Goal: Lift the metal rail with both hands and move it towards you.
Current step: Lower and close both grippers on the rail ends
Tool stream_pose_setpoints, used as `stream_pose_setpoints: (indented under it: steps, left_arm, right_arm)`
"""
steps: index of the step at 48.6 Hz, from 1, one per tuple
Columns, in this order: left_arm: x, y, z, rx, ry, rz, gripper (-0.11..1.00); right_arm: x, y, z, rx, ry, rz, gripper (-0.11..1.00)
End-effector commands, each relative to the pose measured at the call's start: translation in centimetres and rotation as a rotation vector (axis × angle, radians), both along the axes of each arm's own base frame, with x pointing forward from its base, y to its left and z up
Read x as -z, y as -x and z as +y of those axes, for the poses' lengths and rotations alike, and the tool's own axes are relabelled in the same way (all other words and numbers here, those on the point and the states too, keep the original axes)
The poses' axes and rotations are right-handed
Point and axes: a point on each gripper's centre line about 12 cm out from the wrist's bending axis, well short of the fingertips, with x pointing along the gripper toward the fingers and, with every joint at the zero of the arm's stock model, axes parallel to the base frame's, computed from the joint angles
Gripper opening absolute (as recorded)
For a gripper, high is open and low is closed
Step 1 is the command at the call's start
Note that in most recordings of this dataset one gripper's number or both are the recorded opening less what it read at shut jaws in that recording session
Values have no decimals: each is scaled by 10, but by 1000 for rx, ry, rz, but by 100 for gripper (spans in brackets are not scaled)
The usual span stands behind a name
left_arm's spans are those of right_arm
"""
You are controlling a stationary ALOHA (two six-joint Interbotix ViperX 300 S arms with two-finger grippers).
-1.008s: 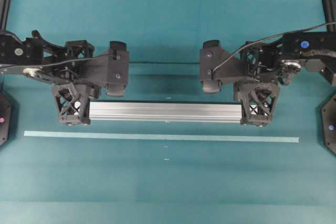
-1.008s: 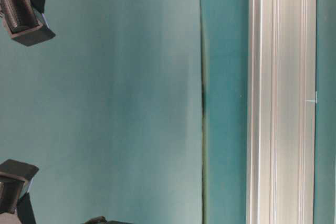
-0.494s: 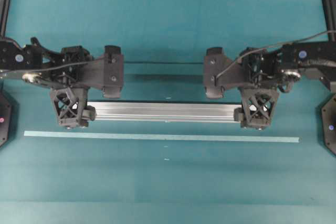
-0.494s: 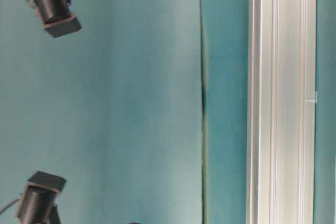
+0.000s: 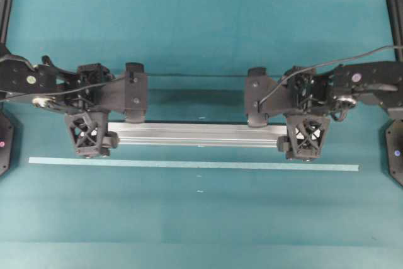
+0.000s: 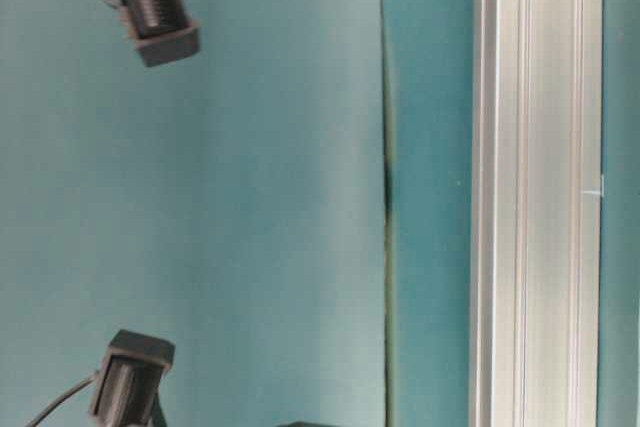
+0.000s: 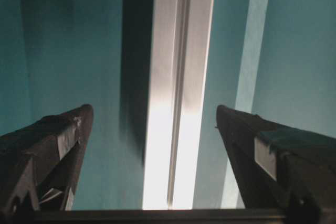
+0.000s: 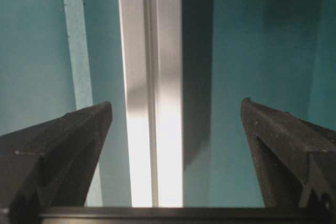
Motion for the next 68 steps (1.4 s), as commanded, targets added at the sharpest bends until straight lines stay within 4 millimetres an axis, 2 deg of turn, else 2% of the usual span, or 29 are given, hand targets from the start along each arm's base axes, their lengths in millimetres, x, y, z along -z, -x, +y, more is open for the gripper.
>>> stream_pose_setpoints:
  steps: [1,20,29,41,58,64,68]
  left_arm:
    - [0,-5,1,-17,3,-27,96]
    - [25,-8,1,-35,12,-42,96]
    - [44,-4,0,-35,16,-27,96]
    - [59,-7,0,-32,15,-44,96]
    - [60,-8,0,-29,14,-58,94]
    - [59,-10,-6,-9,14,-71,85]
    - [59,-11,-13,16,13,-74,66]
  right_arm:
    - [4,-3,1,-3,2,-7,99]
    - [34,-1,1,-1,2,13,99]
    - [47,-2,1,6,1,13,99]
    - [55,-3,0,7,0,24,99]
    - [56,-5,0,27,-4,7,98]
    - [56,-6,1,74,-25,6,90]
    - [56,-5,2,120,-40,8,74]
